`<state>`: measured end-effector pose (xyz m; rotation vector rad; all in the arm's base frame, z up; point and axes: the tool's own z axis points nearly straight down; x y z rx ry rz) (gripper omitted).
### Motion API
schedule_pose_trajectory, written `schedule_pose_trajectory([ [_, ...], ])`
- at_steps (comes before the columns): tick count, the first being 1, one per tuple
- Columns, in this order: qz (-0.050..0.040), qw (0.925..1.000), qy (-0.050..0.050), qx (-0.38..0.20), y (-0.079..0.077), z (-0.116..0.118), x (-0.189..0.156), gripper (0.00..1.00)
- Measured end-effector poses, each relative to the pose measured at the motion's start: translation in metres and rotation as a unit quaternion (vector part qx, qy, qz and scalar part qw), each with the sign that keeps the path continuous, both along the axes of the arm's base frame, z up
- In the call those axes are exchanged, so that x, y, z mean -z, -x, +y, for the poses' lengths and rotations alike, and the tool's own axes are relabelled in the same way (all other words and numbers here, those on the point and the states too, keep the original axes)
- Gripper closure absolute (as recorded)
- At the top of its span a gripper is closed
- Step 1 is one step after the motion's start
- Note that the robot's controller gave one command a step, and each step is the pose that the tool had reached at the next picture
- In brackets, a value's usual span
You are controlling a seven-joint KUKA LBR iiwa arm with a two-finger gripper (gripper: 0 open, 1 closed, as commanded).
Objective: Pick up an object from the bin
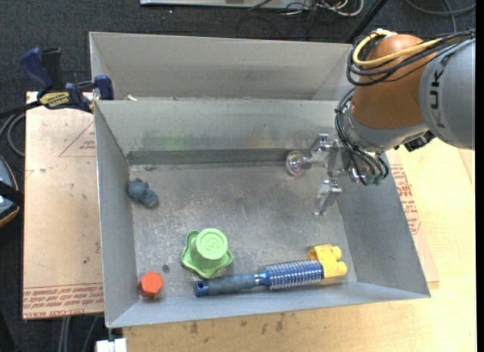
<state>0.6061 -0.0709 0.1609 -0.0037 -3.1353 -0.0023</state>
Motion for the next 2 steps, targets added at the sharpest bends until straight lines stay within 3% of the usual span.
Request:
schedule_pose_trajectory([
  [1,0.0003,0.9978,-0.002,-0.066,0.091,0.123,0.036,0.00],
  [2,-0.0036,0.9887,-0.001,-0.150,0.126,0.183,0.002,0.00],
])
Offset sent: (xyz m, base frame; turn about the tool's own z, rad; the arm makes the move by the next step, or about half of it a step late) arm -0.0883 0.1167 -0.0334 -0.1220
